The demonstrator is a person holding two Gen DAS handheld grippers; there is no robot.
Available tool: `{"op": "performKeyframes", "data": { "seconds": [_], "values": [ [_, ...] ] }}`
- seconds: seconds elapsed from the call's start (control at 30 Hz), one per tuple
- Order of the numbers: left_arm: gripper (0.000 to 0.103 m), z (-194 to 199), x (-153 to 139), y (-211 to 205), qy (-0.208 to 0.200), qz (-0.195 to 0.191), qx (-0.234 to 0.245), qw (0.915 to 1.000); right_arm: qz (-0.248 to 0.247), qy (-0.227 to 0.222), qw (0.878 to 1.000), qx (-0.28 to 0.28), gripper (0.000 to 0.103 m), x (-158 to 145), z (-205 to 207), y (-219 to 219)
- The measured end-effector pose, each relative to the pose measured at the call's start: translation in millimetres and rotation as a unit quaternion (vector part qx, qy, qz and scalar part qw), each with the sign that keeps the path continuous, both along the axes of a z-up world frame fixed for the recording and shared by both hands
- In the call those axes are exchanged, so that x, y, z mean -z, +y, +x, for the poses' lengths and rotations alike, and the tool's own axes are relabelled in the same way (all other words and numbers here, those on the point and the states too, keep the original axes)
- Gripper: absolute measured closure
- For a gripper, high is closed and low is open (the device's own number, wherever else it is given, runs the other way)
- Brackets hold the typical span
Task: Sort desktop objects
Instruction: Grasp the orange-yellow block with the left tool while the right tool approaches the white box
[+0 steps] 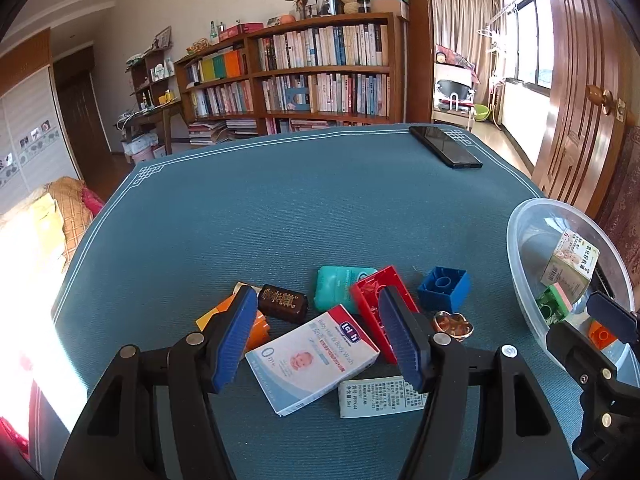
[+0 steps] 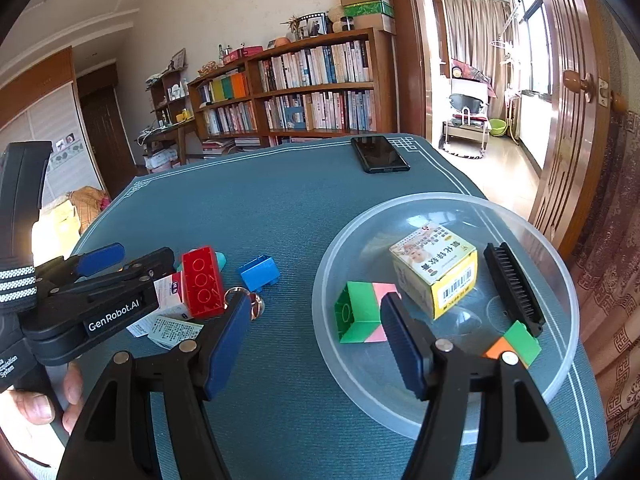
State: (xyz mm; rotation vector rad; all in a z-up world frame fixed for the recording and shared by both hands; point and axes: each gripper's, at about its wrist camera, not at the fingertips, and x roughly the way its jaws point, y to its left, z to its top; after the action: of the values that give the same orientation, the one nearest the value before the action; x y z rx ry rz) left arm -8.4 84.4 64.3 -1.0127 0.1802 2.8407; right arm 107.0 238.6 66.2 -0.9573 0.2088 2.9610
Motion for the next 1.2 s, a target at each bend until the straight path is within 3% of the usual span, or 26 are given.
{"op": "performKeyframes", "data": {
  "seconds": [0.53,1.2],
  "values": [
    [0.036,-15.9,16.5,-60.8,-0.034,0.024,-0.050,0.9979,0.000,-0.028,0.996,-0.087,0.029,22.2,6.6,-54.8],
    [0.036,-33.7,38.4,-70.1,-0.068,0.040,-0.062,0.9950,-0.005,-0.050,0.993,-0.105,0.028,34.1,2.3,-62.4]
  ]
}}
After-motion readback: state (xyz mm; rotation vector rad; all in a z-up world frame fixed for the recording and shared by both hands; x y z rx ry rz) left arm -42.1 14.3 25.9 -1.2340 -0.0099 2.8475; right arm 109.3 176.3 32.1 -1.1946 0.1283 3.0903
